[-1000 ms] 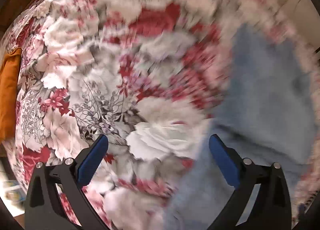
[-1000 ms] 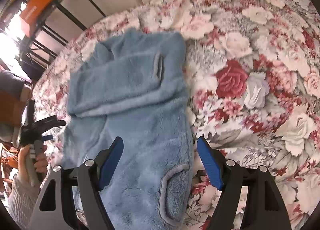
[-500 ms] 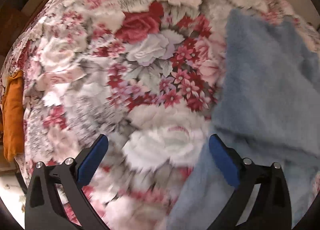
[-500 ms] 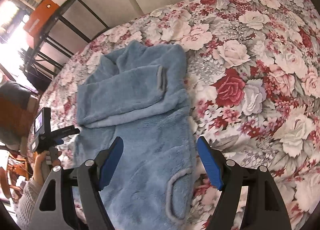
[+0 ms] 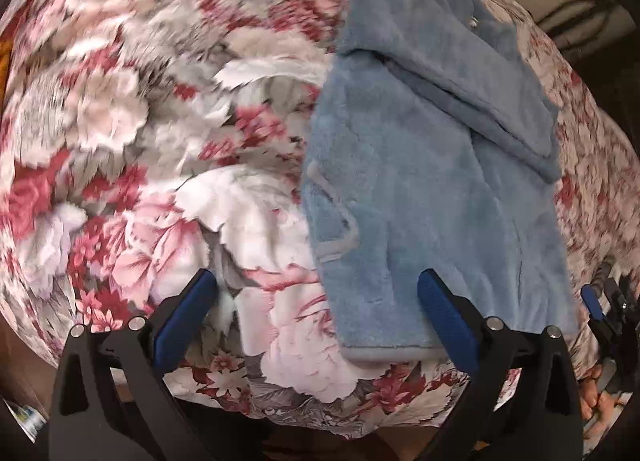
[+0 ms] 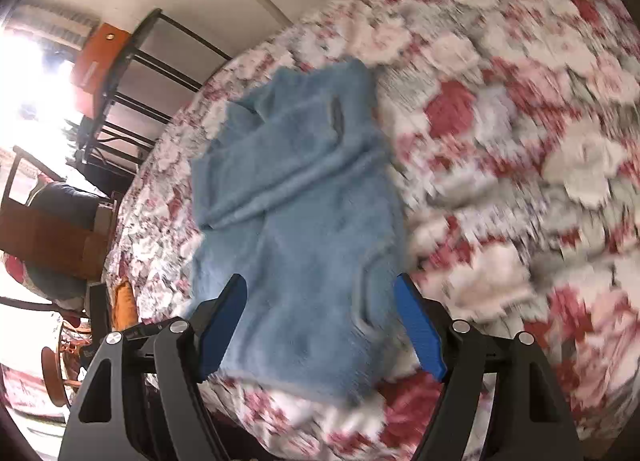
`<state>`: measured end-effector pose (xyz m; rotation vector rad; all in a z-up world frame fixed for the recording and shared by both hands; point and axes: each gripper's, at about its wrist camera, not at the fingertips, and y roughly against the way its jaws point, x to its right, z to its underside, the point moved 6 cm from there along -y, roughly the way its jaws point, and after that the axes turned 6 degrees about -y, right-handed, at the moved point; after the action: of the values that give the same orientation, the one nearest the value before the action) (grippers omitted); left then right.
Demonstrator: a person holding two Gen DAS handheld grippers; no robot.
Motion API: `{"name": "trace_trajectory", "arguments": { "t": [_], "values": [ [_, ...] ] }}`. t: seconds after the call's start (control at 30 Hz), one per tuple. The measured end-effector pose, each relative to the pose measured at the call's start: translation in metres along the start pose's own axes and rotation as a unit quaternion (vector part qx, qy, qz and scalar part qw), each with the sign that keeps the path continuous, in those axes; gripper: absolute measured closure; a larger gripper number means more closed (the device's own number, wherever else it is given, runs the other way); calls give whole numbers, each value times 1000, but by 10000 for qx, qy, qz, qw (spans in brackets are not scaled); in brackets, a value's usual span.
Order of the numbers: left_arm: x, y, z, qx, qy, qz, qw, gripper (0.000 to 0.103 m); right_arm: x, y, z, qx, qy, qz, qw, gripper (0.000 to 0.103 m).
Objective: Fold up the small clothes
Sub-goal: 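Move both tools down to the jacket hem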
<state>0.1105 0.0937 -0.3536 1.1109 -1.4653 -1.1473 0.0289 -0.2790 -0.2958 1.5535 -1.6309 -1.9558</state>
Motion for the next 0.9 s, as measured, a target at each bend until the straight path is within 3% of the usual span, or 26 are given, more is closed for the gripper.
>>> {"name": "trace_trajectory", "arguments": {
  "t": [0.17, 0.33, 0.47, 0.5, 0.57, 0.7, 0.83, 0.9],
  "values": [
    [20, 0, 2, 21, -97, 78, 9999, 5, 19, -6, 2, -139, -341, -45, 9993, 27],
    [32, -7, -8, -40, -103, 56, 9999, 5, 13, -11, 11, -288, -183, -63, 9994, 27],
    [32, 8, -9, 103, -33, 495, 9987, 5, 5, -15, 18, -394, -97, -91, 9991, 27],
    [31, 10, -9, 106, 87, 813, 9966, 5, 4, -16, 19, -404, -74, -70, 9991, 27],
    [24, 10, -8, 55, 304, 1084, 9936, 5, 5, -17, 19, -421, -77, -46, 9991, 27],
    [18, 0, -8, -117, 492, 1140, 9922, 6, 7, -18, 17, -435, -130, -52, 9990, 27],
    [26, 11, -8, 49, 350, 1424, 9892, 13, 6, -19, 17, -425, -129, -55, 9990, 27],
    [27, 10, -7, 34, 316, 1391, 9898, 14, 6, -20, 17, -421, -139, -75, 9990, 27]
  ]
}}
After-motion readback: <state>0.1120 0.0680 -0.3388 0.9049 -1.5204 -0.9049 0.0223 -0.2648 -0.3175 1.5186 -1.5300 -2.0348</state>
